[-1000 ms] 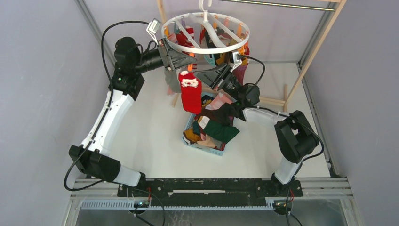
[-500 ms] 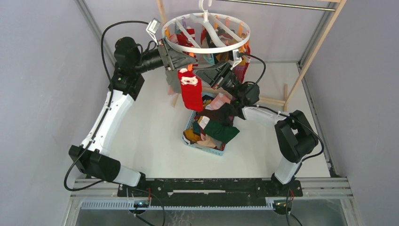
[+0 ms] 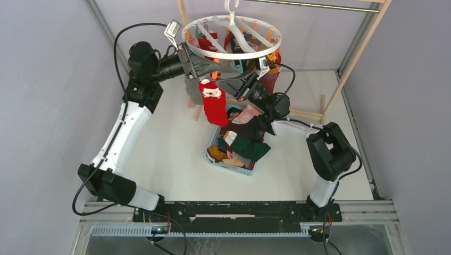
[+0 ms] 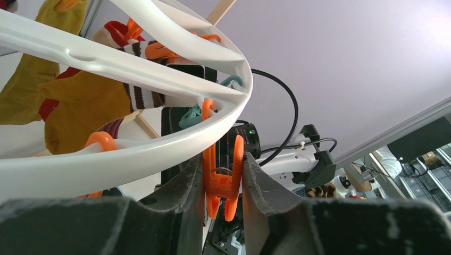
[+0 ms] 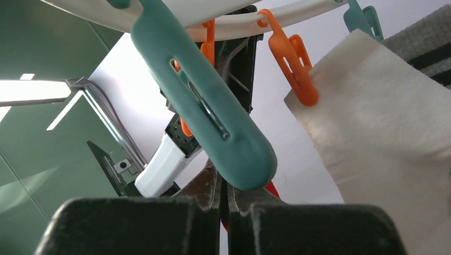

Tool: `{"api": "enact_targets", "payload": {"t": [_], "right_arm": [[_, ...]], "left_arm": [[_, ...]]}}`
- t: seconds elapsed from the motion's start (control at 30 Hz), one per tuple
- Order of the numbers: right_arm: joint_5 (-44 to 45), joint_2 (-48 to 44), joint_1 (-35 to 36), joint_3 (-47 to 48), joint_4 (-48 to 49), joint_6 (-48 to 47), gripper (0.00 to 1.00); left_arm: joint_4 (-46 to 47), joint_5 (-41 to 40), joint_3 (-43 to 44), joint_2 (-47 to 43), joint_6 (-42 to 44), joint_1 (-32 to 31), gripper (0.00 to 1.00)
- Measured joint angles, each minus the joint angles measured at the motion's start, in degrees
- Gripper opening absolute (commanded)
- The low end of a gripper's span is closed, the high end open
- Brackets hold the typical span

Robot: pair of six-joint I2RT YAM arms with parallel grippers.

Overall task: Clip the socks to the hanger
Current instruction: Clamp the sock onto the hanger.

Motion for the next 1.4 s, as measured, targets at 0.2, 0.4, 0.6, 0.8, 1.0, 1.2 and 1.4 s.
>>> {"api": "enact_targets", "payload": {"t": [0.2, 0.4, 0.6, 0.8, 1.0, 1.2, 1.4], "right_arm": [[-0.24, 0.00, 0.00, 0.09, 0.04, 0.17, 0.00], [-0.31, 0.00, 0.00, 0.09, 0.04, 0.68, 0.00], [-0.24, -0.02, -0.04, 0.09, 0.07, 0.81, 0.00], [-0.24, -0.52, -0.11, 0.09, 0.07, 1.14, 0.00], [-0.24, -0.87, -0.13, 0.09, 0.09, 1.22, 0.00], [-0.17, -0.87, -0.13, 0.09, 0.09, 1.44, 0.00], [0.07, -0.87, -0.31, 0.09, 0.09, 1.49, 0.00]], "left_arm": [[0.33, 0.17, -0.02, 0.00, -0.09, 0.00, 0.00], [1.27, 0.20, -1.44, -0.04, -0.02, 0.00, 0.00], [1.40, 0.20, -1.75, -0.04, 0.09, 0.00, 0.00], [1.66, 0.20, -1.75, -0.04, 0.48, 0.00, 0.00], [1.70, 0.20, -1.75, -0.04, 0.48, 0.00, 0.00], [1.70, 0.22, -1.75, -0.04, 0.48, 0.00, 0.00], [1.95, 0.26, -1.75, -0.04, 0.46, 0.00, 0.00]]}}
